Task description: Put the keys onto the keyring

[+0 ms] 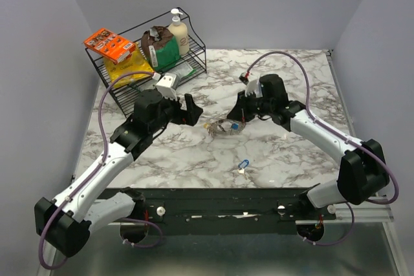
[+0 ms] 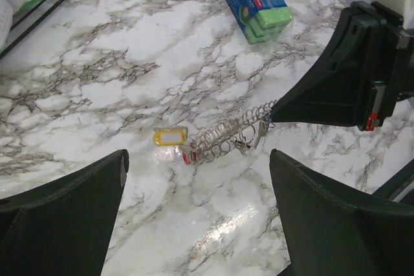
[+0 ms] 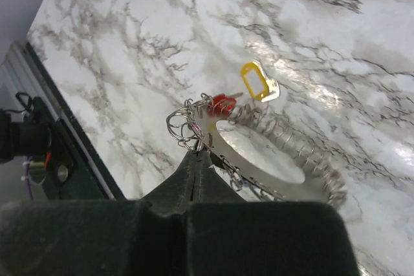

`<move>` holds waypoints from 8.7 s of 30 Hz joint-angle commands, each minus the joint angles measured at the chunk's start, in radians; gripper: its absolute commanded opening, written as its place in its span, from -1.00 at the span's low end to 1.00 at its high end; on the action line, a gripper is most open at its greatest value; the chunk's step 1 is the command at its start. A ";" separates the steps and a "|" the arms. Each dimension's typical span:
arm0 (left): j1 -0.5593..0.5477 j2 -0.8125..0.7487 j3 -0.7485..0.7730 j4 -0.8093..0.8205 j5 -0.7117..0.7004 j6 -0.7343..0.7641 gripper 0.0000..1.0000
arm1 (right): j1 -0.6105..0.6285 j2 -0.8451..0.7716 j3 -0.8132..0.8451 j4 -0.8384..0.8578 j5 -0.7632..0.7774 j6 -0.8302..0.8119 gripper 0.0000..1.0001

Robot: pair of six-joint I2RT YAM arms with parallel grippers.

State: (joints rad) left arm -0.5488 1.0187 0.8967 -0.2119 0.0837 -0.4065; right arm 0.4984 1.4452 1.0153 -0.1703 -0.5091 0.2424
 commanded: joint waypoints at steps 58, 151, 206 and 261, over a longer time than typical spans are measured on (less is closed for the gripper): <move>0.208 -0.016 0.051 0.095 1.078 0.250 0.09 | 0.111 -0.017 0.206 -0.113 -0.566 -0.184 -0.99; -0.005 0.251 -0.002 -0.077 0.306 0.143 0.30 | -0.118 -0.124 -0.415 0.063 0.060 0.320 0.78; -0.108 0.360 -0.050 -0.032 0.182 0.034 0.33 | -0.138 0.034 -0.342 0.048 -0.039 0.159 0.43; -0.447 0.790 0.409 -0.264 -0.076 0.255 0.13 | -0.357 0.063 -0.442 0.143 -0.193 0.291 0.37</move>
State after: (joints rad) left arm -0.9707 1.7832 1.2797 -0.4442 0.0635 -0.1902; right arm 0.1959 1.4899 0.5938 -0.0593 -0.6285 0.5346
